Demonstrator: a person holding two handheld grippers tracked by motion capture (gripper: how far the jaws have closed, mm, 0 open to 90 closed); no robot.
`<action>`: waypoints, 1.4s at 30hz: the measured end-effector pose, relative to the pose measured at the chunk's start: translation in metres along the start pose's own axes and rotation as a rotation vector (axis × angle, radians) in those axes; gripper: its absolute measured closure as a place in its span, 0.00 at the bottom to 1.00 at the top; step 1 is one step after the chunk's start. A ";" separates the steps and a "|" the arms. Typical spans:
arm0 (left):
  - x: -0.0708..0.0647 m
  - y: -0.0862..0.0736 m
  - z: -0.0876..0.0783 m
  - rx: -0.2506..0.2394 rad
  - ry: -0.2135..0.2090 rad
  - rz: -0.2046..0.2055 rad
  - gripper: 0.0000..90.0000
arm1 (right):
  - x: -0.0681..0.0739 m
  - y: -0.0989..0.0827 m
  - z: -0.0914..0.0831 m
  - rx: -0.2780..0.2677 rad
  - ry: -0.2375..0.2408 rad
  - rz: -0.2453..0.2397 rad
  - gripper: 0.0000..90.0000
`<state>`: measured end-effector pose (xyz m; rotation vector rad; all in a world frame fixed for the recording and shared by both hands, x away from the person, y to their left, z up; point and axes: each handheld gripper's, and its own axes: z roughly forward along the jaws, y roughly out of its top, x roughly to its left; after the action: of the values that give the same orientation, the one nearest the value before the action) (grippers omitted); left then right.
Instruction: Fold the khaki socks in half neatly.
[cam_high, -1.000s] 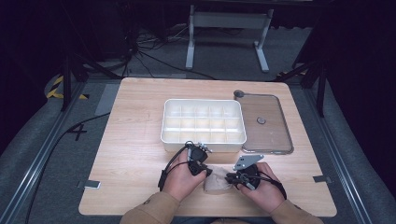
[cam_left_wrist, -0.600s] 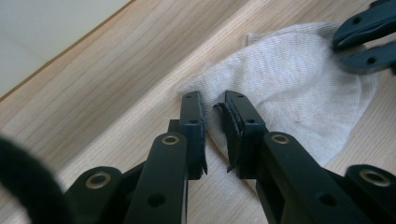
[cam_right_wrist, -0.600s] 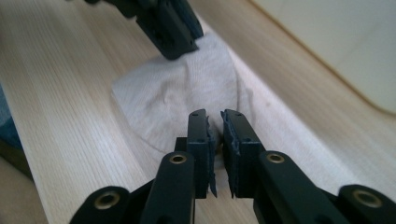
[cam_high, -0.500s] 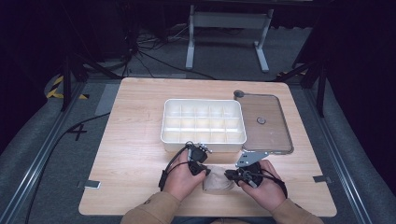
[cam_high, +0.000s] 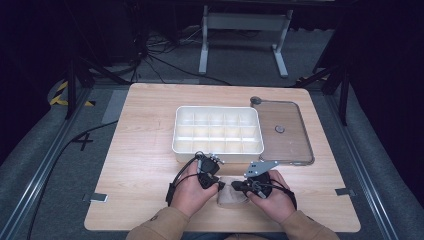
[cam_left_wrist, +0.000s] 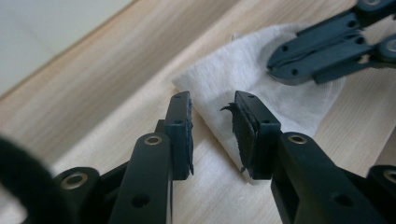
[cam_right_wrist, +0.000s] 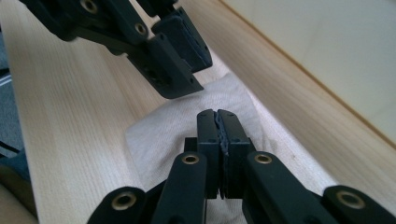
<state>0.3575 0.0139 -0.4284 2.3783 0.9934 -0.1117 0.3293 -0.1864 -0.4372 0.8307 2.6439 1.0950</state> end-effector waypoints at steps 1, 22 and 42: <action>0.000 0.000 0.000 0.006 -0.006 -0.002 0.74 | -0.001 -0.001 0.001 0.009 -0.001 0.003 0.99; 0.001 -0.004 0.013 0.082 -0.082 -0.027 0.72 | -0.006 -0.010 0.008 0.035 0.000 0.030 0.99; -0.008 0.002 -0.004 -0.021 -0.121 0.024 0.97 | -0.002 -0.010 0.006 0.043 -0.022 0.010 0.99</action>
<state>0.3527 0.0097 -0.4216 2.3341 0.9041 -0.2326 0.3290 -0.1896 -0.4485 0.8599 2.6563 1.0288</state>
